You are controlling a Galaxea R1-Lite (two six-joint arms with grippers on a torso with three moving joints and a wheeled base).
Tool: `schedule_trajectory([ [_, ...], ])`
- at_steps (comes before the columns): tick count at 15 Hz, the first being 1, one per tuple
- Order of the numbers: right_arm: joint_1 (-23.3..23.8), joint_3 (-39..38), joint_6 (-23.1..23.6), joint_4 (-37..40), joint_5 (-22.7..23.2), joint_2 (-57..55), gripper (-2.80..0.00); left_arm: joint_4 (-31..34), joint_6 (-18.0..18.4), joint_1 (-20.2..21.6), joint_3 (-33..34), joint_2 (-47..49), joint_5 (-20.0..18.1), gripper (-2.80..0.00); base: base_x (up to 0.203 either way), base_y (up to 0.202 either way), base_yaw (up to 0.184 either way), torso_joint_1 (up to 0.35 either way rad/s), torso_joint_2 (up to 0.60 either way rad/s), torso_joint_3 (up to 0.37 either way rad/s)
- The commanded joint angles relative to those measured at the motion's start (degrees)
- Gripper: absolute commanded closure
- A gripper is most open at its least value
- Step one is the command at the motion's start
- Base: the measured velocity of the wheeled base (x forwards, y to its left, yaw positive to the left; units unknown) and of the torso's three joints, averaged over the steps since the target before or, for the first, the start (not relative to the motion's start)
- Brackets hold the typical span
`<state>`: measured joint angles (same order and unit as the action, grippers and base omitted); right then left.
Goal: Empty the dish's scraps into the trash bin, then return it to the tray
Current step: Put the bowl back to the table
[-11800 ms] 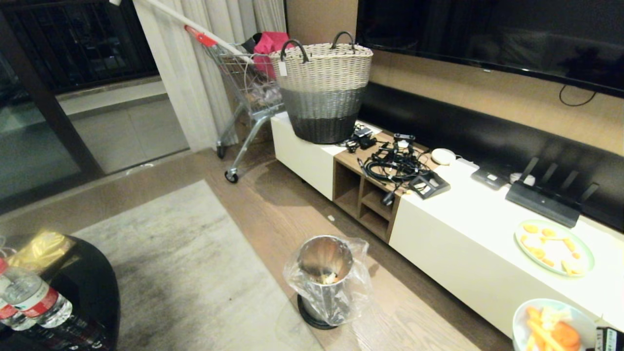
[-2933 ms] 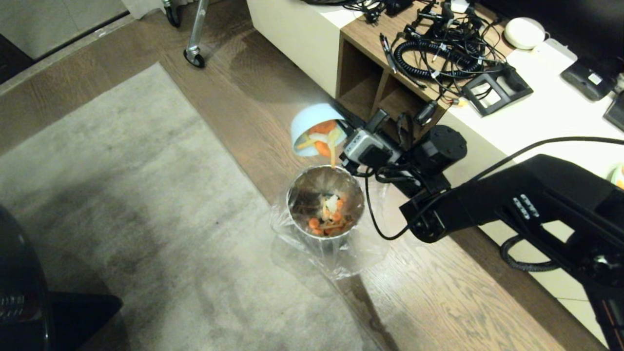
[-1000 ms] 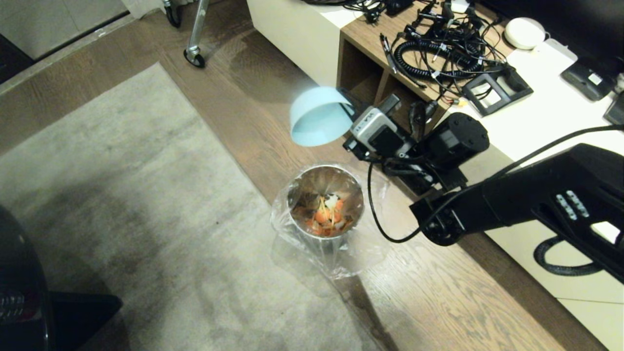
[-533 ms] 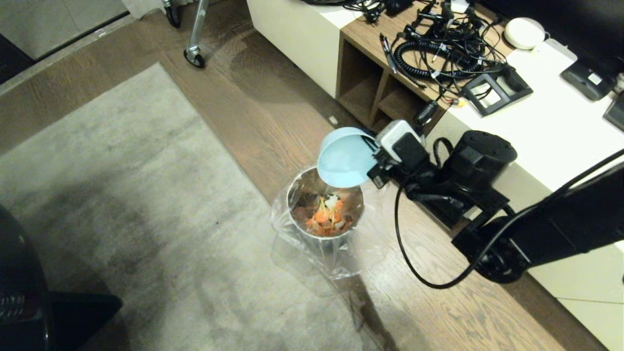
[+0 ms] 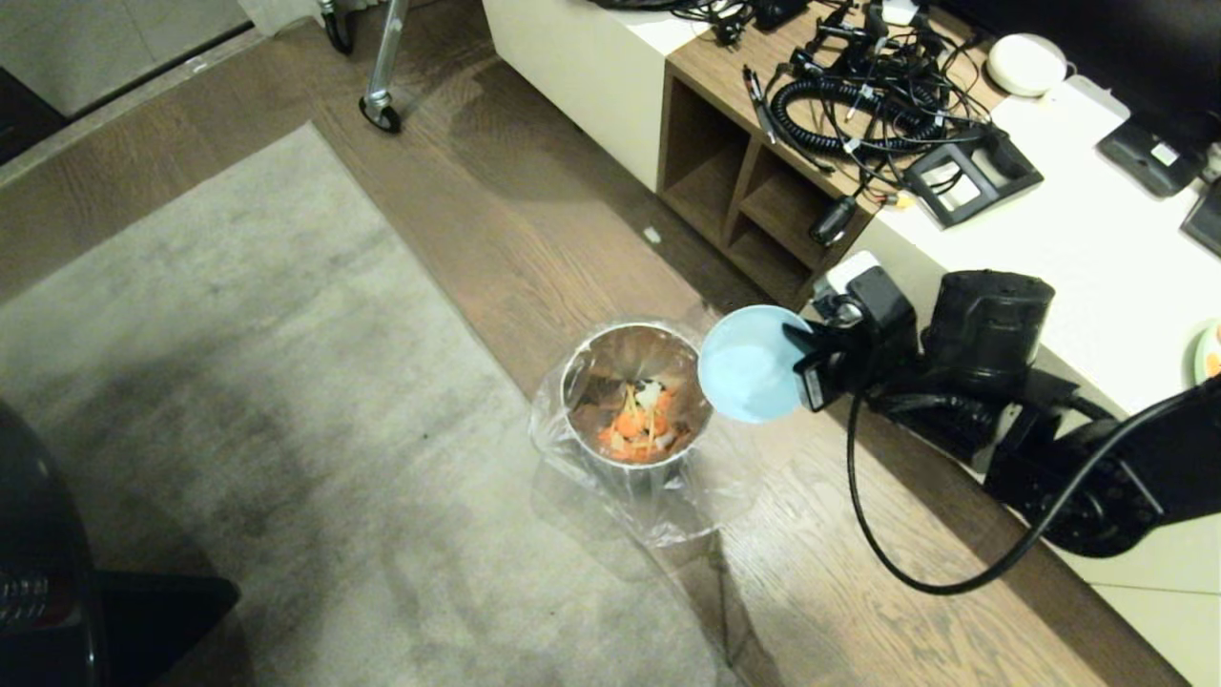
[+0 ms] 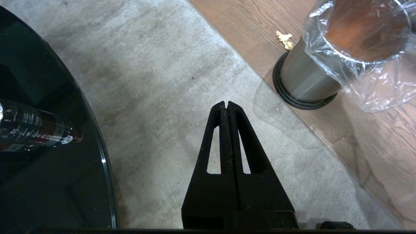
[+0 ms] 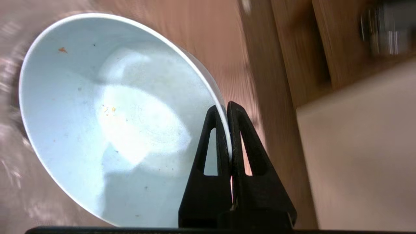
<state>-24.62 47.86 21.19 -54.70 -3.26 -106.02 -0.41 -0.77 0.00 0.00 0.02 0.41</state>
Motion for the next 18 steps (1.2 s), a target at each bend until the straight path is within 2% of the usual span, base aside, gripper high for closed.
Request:
schedule_trajectory([
  [1,2.12,-2.11,-5.62,3.38,-1.63,2.81,0.0,-0.02,-0.02,0.0,0.0,-0.02,0.02,0.0,0.0,0.0,0.0,0.0,0.0,0.0],
  [3,2.36,-5.3,-10.9,6.94,-3.6,6.73,0.0,-0.02,-0.02,0.0,0.0,-0.02,0.02,0.0,0.0,0.0,0.0,0.0,0.0,0.0],
  [6,2.41,-12.45,-16.35,11.6,-6.68,15.4,0.0,-0.02,-0.02,0.0,0.0,-0.02,0.02,0.0,0.0,0.0,0.0,0.0,0.0,0.0],
  [10,2.5,-26.26,-26.08,21.41,-11.7,28.47,0.0,-0.02,-0.02,0.0,0.0,-0.02,0.02,0.0,0.0,0.0,0.0,0.0,0.0,0.0],
  [13,2.56,-34.32,-34.01,24.56,-16.81,32.18,0.0,-0.02,-0.02,0.0,0.0,-0.02,0.02,0.0,0.0,0.0,0.0,0.0,0.0,0.0],
  [16,2.98,-41.3,-35.24,24.99,-16.89,38.56,0.0,-0.02,-0.02,0.0,0.0,-0.02,0.02,0.0,0.0,0.0,0.0,0.0,0.0,0.0],
  [18,6.82,-43.86,-34.94,26.26,-16.14,42.77,0.0,-0.02,-0.02,0.0,0.0,-0.02,0.02,0.0,0.0,0.0,0.0,0.0,0.0,0.0],
])
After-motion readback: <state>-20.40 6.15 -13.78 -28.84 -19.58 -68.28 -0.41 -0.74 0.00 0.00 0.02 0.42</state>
